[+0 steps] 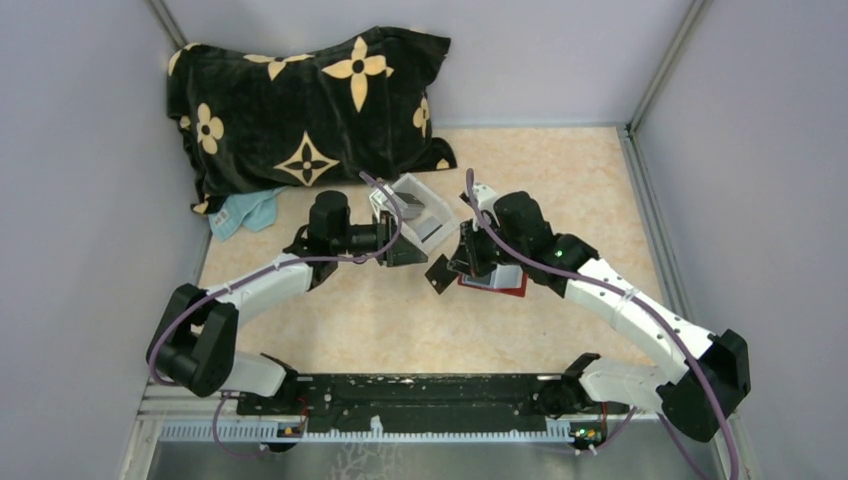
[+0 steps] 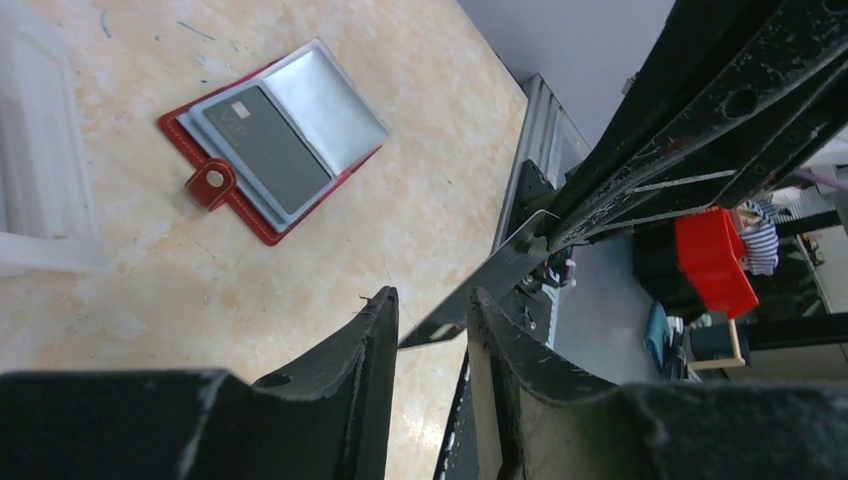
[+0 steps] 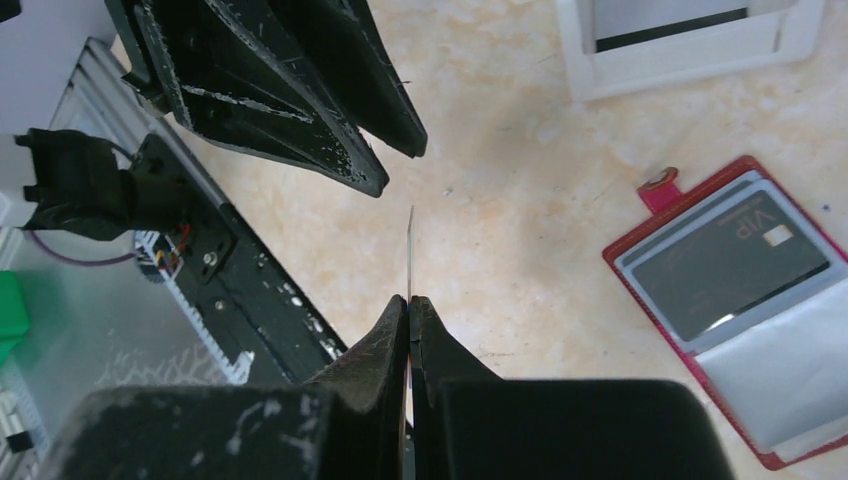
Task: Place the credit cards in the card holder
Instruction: Pick up the credit card from the storage box.
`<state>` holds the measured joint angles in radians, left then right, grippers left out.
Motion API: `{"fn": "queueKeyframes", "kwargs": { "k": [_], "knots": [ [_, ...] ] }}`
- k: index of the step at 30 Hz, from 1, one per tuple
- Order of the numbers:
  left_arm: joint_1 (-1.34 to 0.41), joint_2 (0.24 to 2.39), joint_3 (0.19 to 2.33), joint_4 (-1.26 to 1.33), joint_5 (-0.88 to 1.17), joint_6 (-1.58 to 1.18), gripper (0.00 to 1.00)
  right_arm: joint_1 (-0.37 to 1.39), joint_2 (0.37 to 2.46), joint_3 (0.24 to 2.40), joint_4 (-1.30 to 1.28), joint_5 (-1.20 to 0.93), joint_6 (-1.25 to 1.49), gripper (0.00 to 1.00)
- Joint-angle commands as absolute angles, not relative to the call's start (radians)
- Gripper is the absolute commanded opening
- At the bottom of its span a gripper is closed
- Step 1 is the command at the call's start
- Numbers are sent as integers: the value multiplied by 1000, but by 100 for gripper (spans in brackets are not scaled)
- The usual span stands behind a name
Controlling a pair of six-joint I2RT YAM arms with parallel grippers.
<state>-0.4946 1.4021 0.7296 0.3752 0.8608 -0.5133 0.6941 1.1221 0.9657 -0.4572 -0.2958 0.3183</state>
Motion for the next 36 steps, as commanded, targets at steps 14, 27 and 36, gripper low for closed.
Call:
{"fn": "queueKeyframes", "kwargs": {
  "k": [14, 27, 36],
  "knots": [
    [-525, 1414, 721, 433, 1083, -448, 39, 572, 1124, 900, -278, -624, 404, 0],
    [-539, 1461, 760, 379, 1067, -402, 40, 548, 1158, 886, -213, -713, 431, 0],
    [-537, 1484, 781, 356, 1047, -375, 40, 546, 1151, 866, -193, -752, 441, 0]
  ]
}}
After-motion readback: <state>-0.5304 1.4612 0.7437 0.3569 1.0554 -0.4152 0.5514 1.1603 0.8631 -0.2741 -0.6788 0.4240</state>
